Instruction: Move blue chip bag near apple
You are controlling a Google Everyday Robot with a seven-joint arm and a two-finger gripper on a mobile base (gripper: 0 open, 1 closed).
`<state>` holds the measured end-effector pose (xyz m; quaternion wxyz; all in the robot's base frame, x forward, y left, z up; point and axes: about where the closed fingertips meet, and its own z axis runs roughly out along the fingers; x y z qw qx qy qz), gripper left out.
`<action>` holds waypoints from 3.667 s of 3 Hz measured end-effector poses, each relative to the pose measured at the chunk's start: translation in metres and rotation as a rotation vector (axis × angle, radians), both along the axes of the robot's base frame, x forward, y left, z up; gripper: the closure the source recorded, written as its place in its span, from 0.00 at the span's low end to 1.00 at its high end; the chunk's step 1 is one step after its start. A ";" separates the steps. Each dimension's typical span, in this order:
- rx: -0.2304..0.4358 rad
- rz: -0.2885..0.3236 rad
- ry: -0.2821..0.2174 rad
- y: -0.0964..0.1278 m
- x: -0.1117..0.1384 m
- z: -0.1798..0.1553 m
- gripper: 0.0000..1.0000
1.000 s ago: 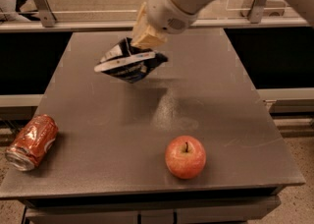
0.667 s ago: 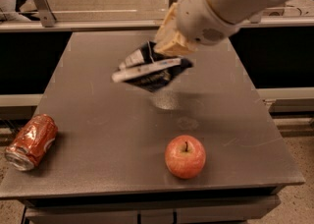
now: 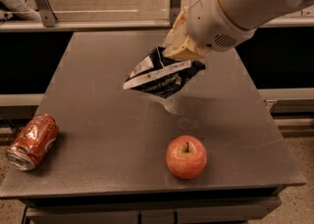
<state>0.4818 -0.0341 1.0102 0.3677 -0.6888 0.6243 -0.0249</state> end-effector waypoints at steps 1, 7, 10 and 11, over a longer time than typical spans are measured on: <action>-0.013 -0.024 0.003 0.000 0.000 0.003 1.00; 0.052 -0.226 0.065 -0.081 0.012 -0.065 0.30; 0.025 -0.256 0.093 -0.072 -0.031 -0.047 0.00; 0.071 -0.252 0.180 -0.084 -0.024 -0.068 0.00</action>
Offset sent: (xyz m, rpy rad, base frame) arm 0.0220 -0.0376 -0.0265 -0.1262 -0.0883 -0.1591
